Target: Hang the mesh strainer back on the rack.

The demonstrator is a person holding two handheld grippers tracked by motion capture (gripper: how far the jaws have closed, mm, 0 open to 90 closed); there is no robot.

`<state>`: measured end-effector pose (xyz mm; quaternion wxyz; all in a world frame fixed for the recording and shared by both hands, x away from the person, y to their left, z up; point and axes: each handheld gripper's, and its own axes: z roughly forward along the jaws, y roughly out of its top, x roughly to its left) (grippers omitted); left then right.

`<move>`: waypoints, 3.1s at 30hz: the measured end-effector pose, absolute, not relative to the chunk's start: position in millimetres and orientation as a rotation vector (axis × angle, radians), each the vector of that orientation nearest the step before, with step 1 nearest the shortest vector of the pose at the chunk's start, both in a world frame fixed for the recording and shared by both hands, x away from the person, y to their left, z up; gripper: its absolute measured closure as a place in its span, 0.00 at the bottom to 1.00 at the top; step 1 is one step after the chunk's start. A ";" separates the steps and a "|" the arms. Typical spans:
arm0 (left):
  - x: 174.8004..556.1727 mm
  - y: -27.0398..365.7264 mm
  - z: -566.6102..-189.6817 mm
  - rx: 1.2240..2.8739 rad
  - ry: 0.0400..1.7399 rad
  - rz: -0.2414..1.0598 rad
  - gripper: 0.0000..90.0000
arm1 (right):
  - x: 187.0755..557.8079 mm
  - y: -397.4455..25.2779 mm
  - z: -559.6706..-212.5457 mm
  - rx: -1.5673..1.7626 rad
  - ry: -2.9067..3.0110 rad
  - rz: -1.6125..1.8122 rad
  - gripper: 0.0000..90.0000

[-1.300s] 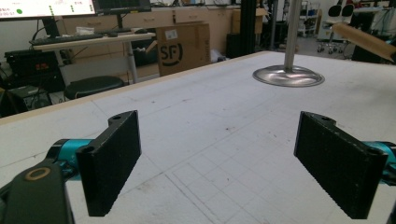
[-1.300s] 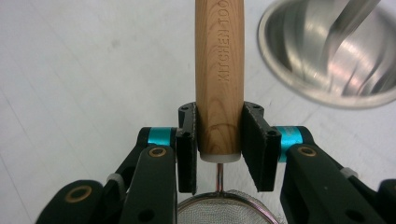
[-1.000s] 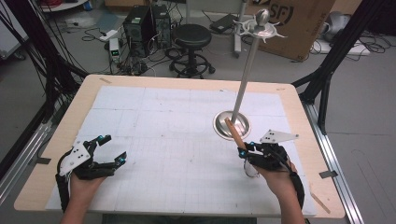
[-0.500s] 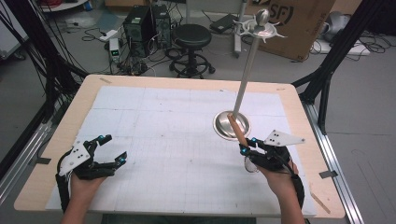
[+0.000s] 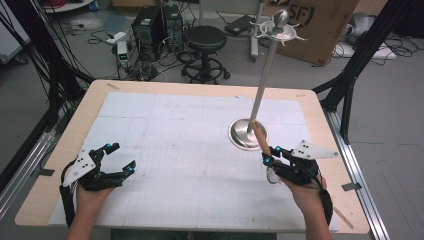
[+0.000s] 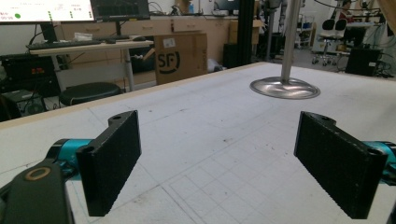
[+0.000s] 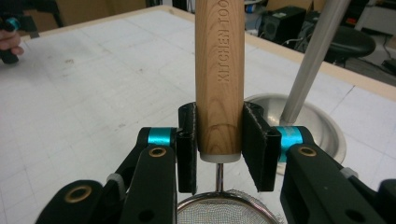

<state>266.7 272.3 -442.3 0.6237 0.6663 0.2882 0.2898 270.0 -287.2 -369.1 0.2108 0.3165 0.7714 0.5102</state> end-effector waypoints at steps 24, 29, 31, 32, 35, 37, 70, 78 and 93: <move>263.7 270.6 -440.4 1.540 0.658 0.676 0.17 | 275.1 -303.6 -298.7 0.745 1.925 1.534 0.76; 262.8 271.2 -440.5 1.545 0.657 0.675 0.17 | 279.6 -305.1 -288.0 0.740 1.879 1.557 0.76; 262.7 271.5 -440.5 1.548 0.658 0.676 0.17 | 280.7 -305.3 -284.1 0.733 1.871 1.553 0.76; 262.6 271.5 -440.7 1.545 0.661 0.675 0.17 | 281.5 -305.9 -281.9 0.726 1.869 1.552 0.76; 262.7 271.5 -440.7 1.546 0.661 0.675 0.17 | 282.8 -307.1 -276.2 0.727 1.846 1.552 0.76; 262.9 271.3 -440.8 1.547 0.659 0.674 0.17 | 284.4 -308.7 -272.8 0.730 1.823 1.563 0.76; 263.1 271.3 -441.0 1.546 0.661 0.671 0.17 | 318.0 -304.0 -222.8 0.733 1.778 1.467 0.76; 262.8 271.3 -441.0 1.547 0.660 0.671 0.17 | 325.3 -301.5 -224.8 0.764 1.790 1.430 0.76; 262.5 272.2 -441.3 1.547 0.663 0.673 0.17 | 343.0 -307.1 -229.9 0.849 1.763 1.429 0.76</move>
